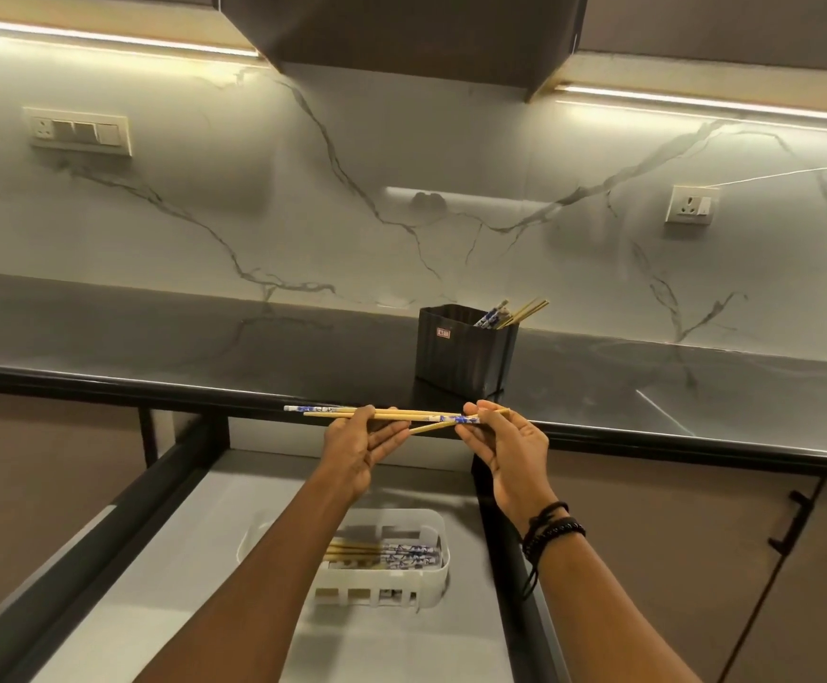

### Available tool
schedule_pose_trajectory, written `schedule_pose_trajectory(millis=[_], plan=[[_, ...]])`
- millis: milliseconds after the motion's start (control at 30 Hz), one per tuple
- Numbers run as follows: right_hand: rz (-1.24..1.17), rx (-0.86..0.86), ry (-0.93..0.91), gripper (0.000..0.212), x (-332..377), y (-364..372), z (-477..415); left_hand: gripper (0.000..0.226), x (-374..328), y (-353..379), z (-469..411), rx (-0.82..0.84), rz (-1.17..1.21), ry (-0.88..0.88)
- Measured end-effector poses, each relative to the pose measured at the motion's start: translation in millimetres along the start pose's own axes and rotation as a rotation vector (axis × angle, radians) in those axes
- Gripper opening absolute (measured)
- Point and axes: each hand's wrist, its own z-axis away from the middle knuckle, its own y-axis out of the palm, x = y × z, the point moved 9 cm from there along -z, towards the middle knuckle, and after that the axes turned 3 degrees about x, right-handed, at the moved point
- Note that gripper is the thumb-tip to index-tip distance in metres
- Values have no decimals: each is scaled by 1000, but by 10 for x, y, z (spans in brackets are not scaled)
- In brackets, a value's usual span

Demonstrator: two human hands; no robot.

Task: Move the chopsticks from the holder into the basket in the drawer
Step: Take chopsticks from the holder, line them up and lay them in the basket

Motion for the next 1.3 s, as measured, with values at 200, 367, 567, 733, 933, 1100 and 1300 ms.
schedule_pose_trajectory(millis=[200,367,567,733,933,1100,1300], plan=[[19,-11,-45,11,46,-17,-13,26,-32,-24,31,15,0,-2],[-63,11,-40,17,57,-30,-30,22,-13,-49,48,20,-37,-50],[-164,45,7,22,34,-7,-41,26,-1,-6,80,72,-77,-65],[-59,74,3,18,-5,13,-27,26,-86,49,91,123,-46,3],[-75,130,96,27,-144,68,-18,29,-113,27,91,109,-43,46],[-92,166,162,19,-211,98,2,31,-142,-10,85,105,-55,55],[-52,159,197,44,-262,114,22,27,-254,-51,65,70,-68,141]])
